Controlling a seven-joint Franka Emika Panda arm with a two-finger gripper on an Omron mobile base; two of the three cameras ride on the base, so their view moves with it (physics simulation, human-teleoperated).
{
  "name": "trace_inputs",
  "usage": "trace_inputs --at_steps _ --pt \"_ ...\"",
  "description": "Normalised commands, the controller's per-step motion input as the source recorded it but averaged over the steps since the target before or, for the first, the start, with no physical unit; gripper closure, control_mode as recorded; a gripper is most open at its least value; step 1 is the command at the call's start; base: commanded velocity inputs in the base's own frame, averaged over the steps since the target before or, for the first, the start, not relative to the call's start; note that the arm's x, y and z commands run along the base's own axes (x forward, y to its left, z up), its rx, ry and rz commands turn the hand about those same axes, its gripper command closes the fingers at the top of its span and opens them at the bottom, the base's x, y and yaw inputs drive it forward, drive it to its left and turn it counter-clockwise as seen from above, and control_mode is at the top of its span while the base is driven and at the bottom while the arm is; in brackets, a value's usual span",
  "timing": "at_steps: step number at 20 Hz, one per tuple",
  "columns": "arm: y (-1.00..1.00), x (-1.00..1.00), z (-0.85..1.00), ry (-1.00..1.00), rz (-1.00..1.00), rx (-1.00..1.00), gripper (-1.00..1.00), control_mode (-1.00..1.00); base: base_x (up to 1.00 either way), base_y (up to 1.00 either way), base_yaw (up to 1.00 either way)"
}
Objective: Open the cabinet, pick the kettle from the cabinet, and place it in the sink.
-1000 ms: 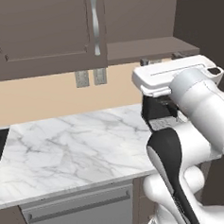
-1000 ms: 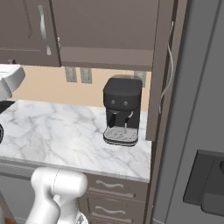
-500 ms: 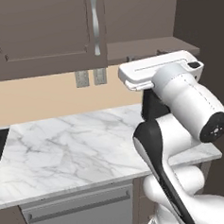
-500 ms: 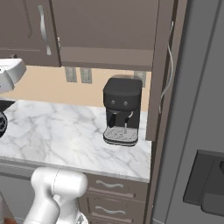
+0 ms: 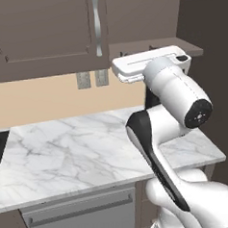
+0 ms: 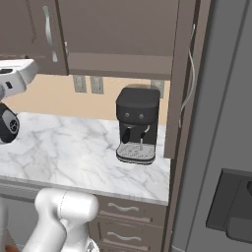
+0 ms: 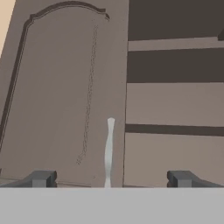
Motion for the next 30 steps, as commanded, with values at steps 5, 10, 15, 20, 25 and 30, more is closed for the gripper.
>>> trace_inputs --at_steps 5,10,15,20,25,30 --pt "0.13 0.48 0.00 0.00 0.00 0.00 -1.00 -1.00 0.00 0.00 0.00" --pt "0.06 0.46 0.01 0.00 0.00 0.00 -1.00 -1.00 0.00 0.00 0.00" --pt "0.03 0.43 0.06 0.00 0.00 0.00 -1.00 -1.00 0.00 0.00 0.00" --pt "0.01 0.41 0.09 -0.02 0.00 0.00 -1.00 -1.00 0.00 0.00 0.00" --pt "0.07 0.43 0.05 -0.01 0.00 0.00 -1.00 -1.00 0.00 0.00 0.00" --pt "0.11 0.44 0.01 0.00 0.00 0.00 -1.00 -1.00 0.00 0.00 0.00"
